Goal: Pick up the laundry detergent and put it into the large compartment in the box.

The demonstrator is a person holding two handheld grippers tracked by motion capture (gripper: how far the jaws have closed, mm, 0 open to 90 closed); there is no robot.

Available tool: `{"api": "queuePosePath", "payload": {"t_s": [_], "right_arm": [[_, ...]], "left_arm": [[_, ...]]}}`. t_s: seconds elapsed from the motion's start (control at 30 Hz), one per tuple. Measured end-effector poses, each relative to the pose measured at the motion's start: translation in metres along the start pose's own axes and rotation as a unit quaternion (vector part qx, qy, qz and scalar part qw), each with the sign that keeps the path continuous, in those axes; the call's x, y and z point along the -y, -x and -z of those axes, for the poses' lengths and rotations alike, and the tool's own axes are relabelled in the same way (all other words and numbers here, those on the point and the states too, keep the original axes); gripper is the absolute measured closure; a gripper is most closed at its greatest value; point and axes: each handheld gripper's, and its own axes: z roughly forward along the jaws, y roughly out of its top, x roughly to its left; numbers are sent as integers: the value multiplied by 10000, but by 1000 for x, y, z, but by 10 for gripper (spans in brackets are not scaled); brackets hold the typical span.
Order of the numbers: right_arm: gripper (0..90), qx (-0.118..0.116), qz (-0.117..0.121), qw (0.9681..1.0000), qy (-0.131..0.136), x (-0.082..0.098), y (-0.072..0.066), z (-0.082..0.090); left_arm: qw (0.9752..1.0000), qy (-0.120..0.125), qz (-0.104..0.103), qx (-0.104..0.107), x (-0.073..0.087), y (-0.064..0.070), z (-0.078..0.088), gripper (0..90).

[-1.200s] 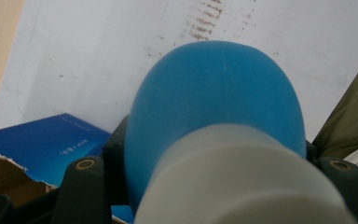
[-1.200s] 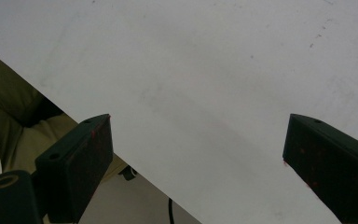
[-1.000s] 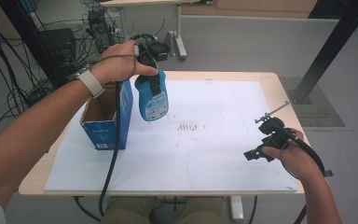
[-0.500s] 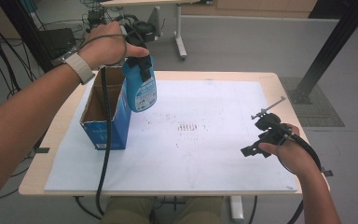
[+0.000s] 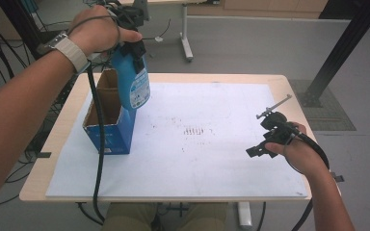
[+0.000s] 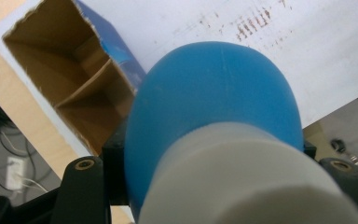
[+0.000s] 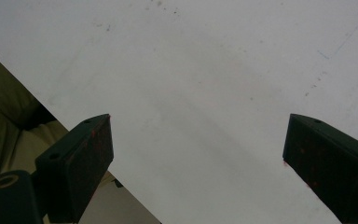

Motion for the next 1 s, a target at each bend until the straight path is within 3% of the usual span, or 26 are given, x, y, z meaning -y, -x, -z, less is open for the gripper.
{"api": "queuePosePath", "payload": {"t_s": [0.23, 0.37, 0.63, 1.0], "right_arm": [[83, -68, 181, 9998, 32, -10, 3, -3], [83, -103, 271, 9996, 72, -16, 4, -4], [82, -166, 401, 9990, 124, -25, 7, -8], [82, -221, 506, 9984, 148, -33, 11, -11]], "left_arm": [[9989, -34, 466, -74, 11, -11, 13, 387], [9979, -66, 629, -112, 16, -17, 16, 387], [9935, -48, 1129, -115, 27, -29, 22, 387], [9875, -19, 1574, 33, 35, -47, 20, 387]]}}
